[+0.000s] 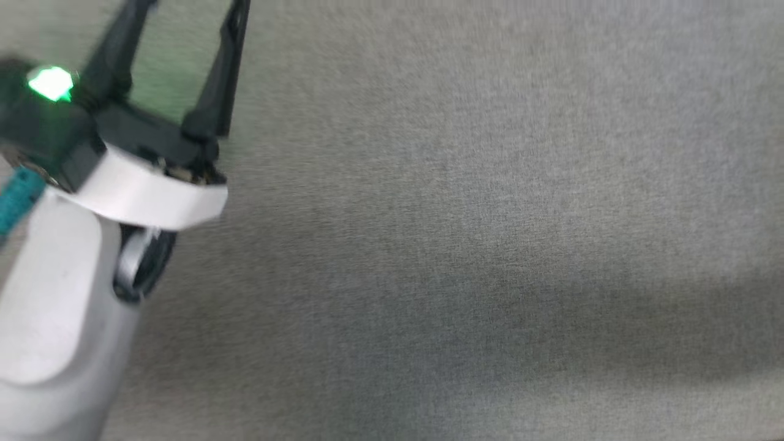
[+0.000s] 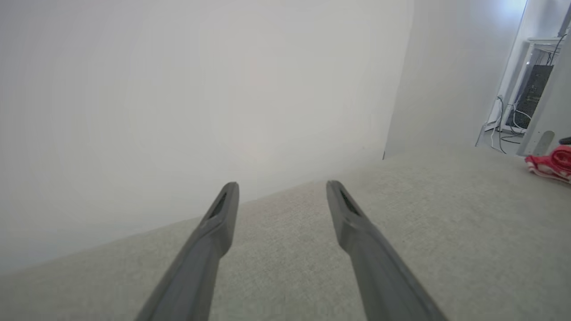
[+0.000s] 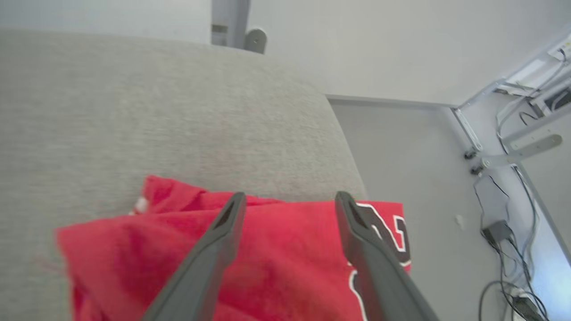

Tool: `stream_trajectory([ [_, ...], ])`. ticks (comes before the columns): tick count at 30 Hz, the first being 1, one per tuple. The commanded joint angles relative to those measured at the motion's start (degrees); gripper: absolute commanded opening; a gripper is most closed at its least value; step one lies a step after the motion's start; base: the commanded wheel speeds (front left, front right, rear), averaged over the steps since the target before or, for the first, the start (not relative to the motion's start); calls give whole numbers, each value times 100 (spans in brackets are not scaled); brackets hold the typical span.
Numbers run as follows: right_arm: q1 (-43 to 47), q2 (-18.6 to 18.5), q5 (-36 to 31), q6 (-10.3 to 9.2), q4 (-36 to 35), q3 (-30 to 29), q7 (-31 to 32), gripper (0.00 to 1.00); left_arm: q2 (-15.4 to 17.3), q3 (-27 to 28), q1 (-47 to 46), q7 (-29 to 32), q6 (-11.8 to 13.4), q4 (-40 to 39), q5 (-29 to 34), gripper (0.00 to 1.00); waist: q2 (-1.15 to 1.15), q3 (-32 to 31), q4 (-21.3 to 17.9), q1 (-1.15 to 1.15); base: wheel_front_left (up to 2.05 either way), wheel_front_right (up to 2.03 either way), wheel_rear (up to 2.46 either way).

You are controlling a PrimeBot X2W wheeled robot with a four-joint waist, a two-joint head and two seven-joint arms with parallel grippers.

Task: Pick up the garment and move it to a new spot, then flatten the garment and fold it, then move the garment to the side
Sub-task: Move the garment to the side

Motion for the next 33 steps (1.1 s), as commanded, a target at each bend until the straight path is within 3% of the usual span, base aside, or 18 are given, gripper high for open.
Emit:
stream_trajectory([
  [1, 138, 8, 124, -28, -113, 156, -119, 100, -57, 50, 245, -7, 16, 82, -19, 100, 0, -499, 299, 0, 0, 0, 0],
  [12, 1460, 707, 125, -27, -667, 1116, -1400, 100, -615, 447, 1764, -8, 16, 676, -16, 100, 0, -1808, 873, 0, 0, 0, 0],
  [20, 2332, 1291, 162, -28, -640, 1087, -2323, 100, -907, 918, 2693, -8, 16, 888, 74, 100, 0, -2503, 1101, 0, 0, 0, 0],
  [33, 3588, 1758, 376, -17, -843, 1001, -3183, 100, -1218, 1500, 3891, -8, 16, 893, 146, 100, 0, -3362, 1403, 0, 0, 0, 0],
])
